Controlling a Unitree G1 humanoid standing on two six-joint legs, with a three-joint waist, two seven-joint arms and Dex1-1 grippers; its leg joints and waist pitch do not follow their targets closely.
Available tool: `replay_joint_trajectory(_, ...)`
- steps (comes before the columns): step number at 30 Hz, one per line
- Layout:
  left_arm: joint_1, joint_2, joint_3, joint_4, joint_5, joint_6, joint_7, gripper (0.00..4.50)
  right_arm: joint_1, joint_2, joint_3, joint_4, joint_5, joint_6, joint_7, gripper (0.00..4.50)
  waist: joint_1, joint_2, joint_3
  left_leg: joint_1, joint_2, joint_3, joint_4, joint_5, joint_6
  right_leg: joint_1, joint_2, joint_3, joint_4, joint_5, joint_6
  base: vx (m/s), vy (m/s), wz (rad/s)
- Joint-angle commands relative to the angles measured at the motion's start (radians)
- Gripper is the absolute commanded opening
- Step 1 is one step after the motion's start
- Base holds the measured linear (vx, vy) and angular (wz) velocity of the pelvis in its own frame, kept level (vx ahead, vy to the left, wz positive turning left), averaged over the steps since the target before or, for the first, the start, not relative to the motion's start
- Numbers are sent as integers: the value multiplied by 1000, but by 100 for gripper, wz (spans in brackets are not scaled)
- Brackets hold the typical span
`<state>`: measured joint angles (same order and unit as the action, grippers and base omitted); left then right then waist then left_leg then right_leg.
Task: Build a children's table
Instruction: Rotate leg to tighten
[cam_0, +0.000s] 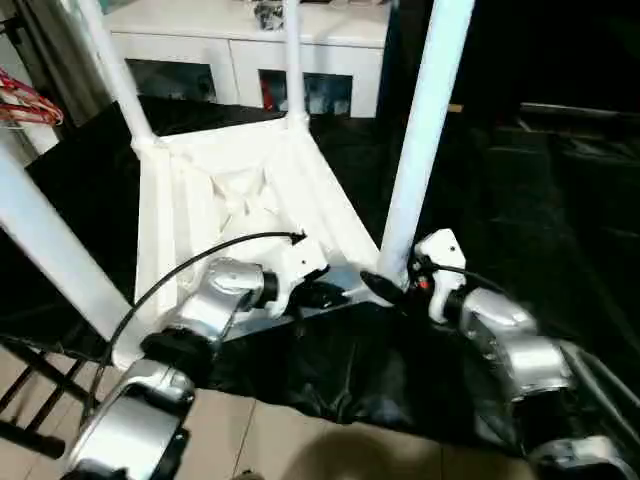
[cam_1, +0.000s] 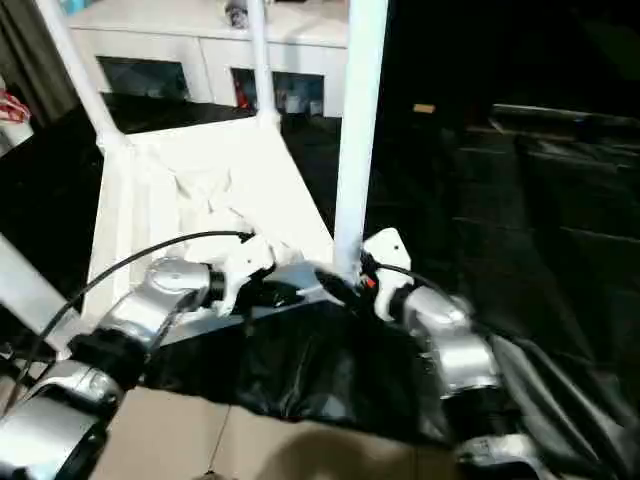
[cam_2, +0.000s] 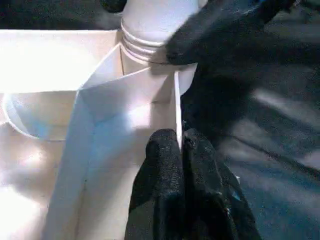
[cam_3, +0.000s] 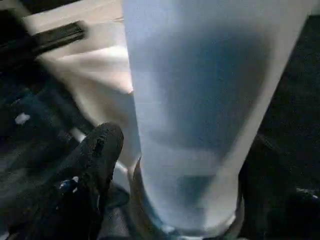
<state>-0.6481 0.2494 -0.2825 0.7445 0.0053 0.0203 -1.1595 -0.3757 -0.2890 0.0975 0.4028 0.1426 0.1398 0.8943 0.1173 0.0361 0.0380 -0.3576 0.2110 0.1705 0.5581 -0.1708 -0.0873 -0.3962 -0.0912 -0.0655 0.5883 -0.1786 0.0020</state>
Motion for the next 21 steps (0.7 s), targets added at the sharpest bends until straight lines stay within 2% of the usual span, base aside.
replay_joint_trajectory(1, -7, -18, -14, -58, -40, -33, -64, 0, 25, 2, 96, -10, 16, 22, 133, 361, 6, -15, -68, -6, 11, 8, -39, -100, 98, 53, -41, 34, -33, 70, -275, 0, 0, 0)
replay_joint_trajectory(2, -4, -9, -16, -63, -39, -33, -81, 0, 27, -12, 102, -20, 23, 26, 168, 361, 10, -16, -69, -6, 12, 8, -36, -97, 103, 52, -41, 34, -30, 86, -280, 0, 0, 0)
replay_joint_trajectory(3, -2, -4, -17, -66, -39, -34, -93, 0, 28, -21, 107, -26, 28, 28, 192, 361, 16, -11, -73, -2, 13, 9, -32, -88, 117, 50, -41, 32, -25, 108, -287, 0, 0, 0)
replay_joint_trajectory(5, 0, 16, -23, -77, -42, -31, -132, 0, 32, -53, 129, -41, 40, 34, 264, 361, 24, -12, -69, -5, 15, 9, -32, -91, 127, 48, -41, 31, -26, 98, -288, 0, 0, 0)
replay_joint_trajectory(9, -9, 49, -30, -70, -37, -42, -179, 0, 38, -103, 175, -53, 34, 30, 363, 361, 30, -10, -61, 2, 19, 9, -42, -193, 90, 45, -46, 33, -41, -54, -265, 0, 0, 0)
replay_joint_trajectory(13, -15, 71, -28, -58, -26, -51, -198, 0, 40, -119, 192, -56, 22, 30, 401, 346, 34, -13, -58, 2, 21, 7, -49, -232, 54, 45, -50, 36, -48, -140, -245, 0, 0, 0)
replay_joint_trajectory(16, -23, 91, -19, -40, -20, -55, -209, 0, 37, -117, 190, -56, 27, 31, 417, 320, 33, -11, -58, -2, 19, 5, -50, -231, 48, 46, -51, 36, -46, -151, -234, 0, 0, 0)
replay_joint_trajectory(17, -24, 94, -18, -37, -20, -56, -211, 0, 36, -117, 191, -55, 30, 31, 418, 320, 33, -12, -60, -2, 19, 5, -48, -221, 47, 46, -50, 36, -45, -138, -234, 0, 0, 0)
replay_joint_trajectory(19, -26, 99, -16, -32, -22, -56, -216, 0, 36, -118, 193, -55, 40, 28, 424, 300, 33, -8, -62, -1, 18, 5, -46, -208, 49, 46, -49, 36, -42, -106, -241, 0, 0, 0)
replay_joint_trajectory(21, -26, 101, -16, -30, -23, -56, -218, 0, 38, -119, 192, -56, 45, 24, 427, 284, 33, -9, -63, -1, 18, 5, -44, -195, 53, 47, -48, 35, -39, -77, -249, 0, 0, 0)
